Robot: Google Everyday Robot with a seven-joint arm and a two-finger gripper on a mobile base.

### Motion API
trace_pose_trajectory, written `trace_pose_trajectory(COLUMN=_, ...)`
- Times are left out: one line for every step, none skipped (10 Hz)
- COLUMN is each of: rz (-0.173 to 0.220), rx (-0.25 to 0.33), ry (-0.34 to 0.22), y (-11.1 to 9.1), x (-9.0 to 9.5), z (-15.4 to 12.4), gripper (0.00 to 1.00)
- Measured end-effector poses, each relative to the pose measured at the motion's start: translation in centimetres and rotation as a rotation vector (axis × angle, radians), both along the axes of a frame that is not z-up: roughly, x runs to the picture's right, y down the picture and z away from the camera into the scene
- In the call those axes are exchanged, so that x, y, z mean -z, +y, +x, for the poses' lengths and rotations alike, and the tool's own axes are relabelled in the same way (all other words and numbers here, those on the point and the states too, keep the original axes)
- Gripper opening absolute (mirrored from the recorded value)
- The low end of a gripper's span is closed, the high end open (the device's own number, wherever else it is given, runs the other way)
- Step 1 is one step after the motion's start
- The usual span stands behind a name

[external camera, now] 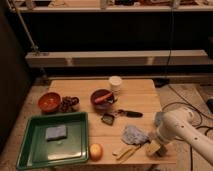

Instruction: Wipe tray with eraser

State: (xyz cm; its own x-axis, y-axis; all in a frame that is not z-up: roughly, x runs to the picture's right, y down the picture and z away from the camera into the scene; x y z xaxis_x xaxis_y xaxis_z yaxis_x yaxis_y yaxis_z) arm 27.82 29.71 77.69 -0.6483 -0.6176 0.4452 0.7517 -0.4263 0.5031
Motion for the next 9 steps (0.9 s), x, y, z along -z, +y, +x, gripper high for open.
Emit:
trace_pose_trajectory(rz=0.005, rx=-0.003, ry=0.003, y=-0.2, x=0.1, z=0.1, gripper=0.56)
trace_pose_trajectory(rz=0.006, rx=-0.004, ry=0.004, y=-0.3, x=0.2, z=0.1, gripper=0.49)
trace_pose_trajectory(rz=0.006, rx=-0.001, ry=0.005, y=-0.4, x=0.3, z=-0.1, gripper=0.36)
trace_pose_trajectory(rz=0.001, rx=0.003, ry=0.006, y=-0.4, x=0.3, z=-0.3, gripper=0.27)
trace_pose_trajectory(rz=-0.002, rx=0.003, ry=0.007, y=-0.5, x=0.5, z=-0.4, gripper=0.17)
trace_pose_trajectory(rz=-0.006, rx=-0.007, ry=0.016, y=-0.9, x=0.9, z=-0.1, gripper=0.06)
trace_pose_trajectory(rz=0.001, rx=-0.018, ry=0.031, y=-1.8, x=1.7, z=0.7, gripper=0.01)
trace_pose_trajectory(rz=0.017, rx=-0.027, ry=0.047, y=-3.2, x=2.7, z=1.4, gripper=0.0)
trace_pose_trajectory(rz=0.033, rx=-0.031, ry=0.056, y=-4.6, x=3.7, z=1.9, gripper=0.0)
